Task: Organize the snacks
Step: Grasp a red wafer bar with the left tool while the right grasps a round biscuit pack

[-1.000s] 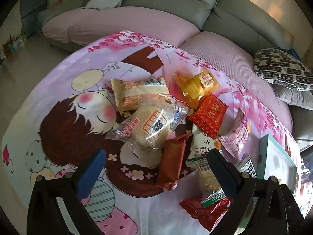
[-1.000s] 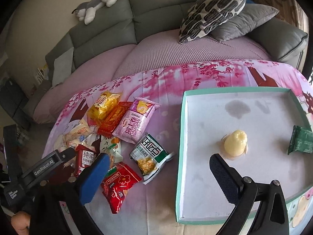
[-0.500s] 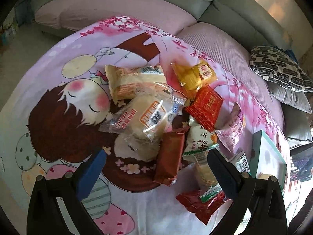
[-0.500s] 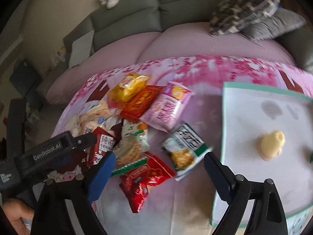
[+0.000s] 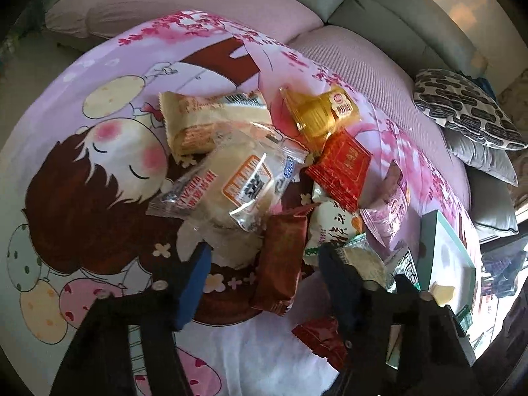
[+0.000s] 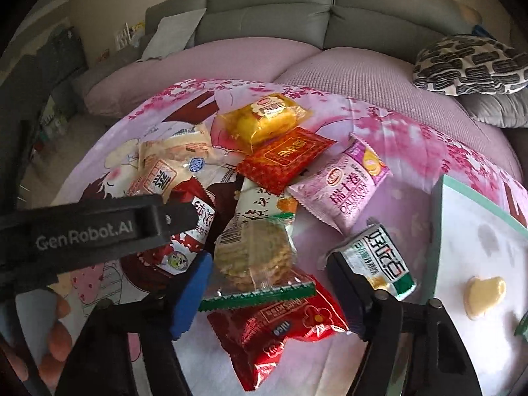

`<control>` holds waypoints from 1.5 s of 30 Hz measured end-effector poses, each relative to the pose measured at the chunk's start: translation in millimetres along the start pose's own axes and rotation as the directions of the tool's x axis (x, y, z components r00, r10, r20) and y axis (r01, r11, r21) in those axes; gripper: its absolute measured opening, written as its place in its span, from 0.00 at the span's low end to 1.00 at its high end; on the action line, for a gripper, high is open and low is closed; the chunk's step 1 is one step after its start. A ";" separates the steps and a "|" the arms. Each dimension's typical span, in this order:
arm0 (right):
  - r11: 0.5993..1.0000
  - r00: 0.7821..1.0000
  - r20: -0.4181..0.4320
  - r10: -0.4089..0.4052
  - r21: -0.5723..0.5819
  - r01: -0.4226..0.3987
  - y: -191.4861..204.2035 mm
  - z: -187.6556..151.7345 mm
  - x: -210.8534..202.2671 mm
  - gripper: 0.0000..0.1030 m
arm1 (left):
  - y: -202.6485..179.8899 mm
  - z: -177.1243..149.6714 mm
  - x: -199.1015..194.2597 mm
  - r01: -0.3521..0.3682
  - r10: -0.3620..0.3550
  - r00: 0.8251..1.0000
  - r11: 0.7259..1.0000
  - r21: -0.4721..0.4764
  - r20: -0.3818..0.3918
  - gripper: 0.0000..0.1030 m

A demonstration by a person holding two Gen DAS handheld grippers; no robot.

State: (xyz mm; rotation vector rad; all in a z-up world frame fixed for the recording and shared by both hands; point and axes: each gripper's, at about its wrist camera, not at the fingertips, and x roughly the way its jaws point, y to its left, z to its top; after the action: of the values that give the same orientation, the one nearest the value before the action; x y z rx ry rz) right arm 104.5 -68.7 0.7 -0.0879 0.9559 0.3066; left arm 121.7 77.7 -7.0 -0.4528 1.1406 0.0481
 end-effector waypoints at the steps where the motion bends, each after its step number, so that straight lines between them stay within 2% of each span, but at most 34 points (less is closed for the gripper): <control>1: 1.000 1.000 0.000 -0.001 -0.002 0.001 1.0 -0.1 1.3 0.68 | -0.6 -0.3 1.4 0.004 -0.004 1.000 1.000 0.000 -0.007 0.62; 3: 1.000 1.000 -0.001 0.003 -0.004 -0.003 2.7 0.5 3.9 0.63 | -0.2 -1.1 4.9 0.019 -0.019 1.000 1.000 -0.008 -0.023 0.59; 11: 1.000 1.000 -0.009 0.010 0.002 -0.009 5.7 0.6 10.7 0.60 | 2.6 -1.4 14.8 0.033 -0.034 0.998 0.999 -0.030 -0.047 0.32; 14: 1.000 1.000 -0.009 0.012 0.016 -0.012 4.3 0.6 9.1 0.60 | -0.8 -2.1 14.3 0.049 -0.050 0.998 0.999 -0.020 -0.039 0.27; 30: 0.995 0.999 0.005 0.041 0.093 -0.041 -15.2 1.5 -18.9 0.55 | -6.4 -0.4 -16.0 0.093 -0.093 0.994 0.996 -0.006 0.062 0.24; 38: 0.990 0.997 0.049 0.053 0.126 -0.059 -26.5 2.8 -43.1 0.55 | -13.6 -1.5 -25.3 0.109 -0.110 0.990 0.994 0.013 0.087 0.24; 39: 0.989 0.997 0.057 0.058 0.133 -0.065 -28.8 2.6 -46.6 0.41 | -14.7 -1.7 -25.6 0.109 -0.110 0.990 0.994 0.015 0.088 0.24; 40: 0.987 0.996 0.059 0.067 0.140 -0.075 -31.0 2.9 -49.2 0.33 | -15.6 -2.1 -26.4 0.109 -0.110 0.990 0.994 0.018 0.089 0.24; 45: 0.984 0.996 0.066 0.061 0.166 -0.071 -40.7 2.2 -54.5 0.33 | -22.5 -4.5 -29.7 0.112 -0.116 0.988 0.993 0.040 0.098 0.24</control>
State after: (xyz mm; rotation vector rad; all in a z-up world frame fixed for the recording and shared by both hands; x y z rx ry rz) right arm 89.0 -119.0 43.8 0.1071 0.9217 0.2871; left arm 111.1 61.2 25.0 -0.4793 1.0139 -0.0477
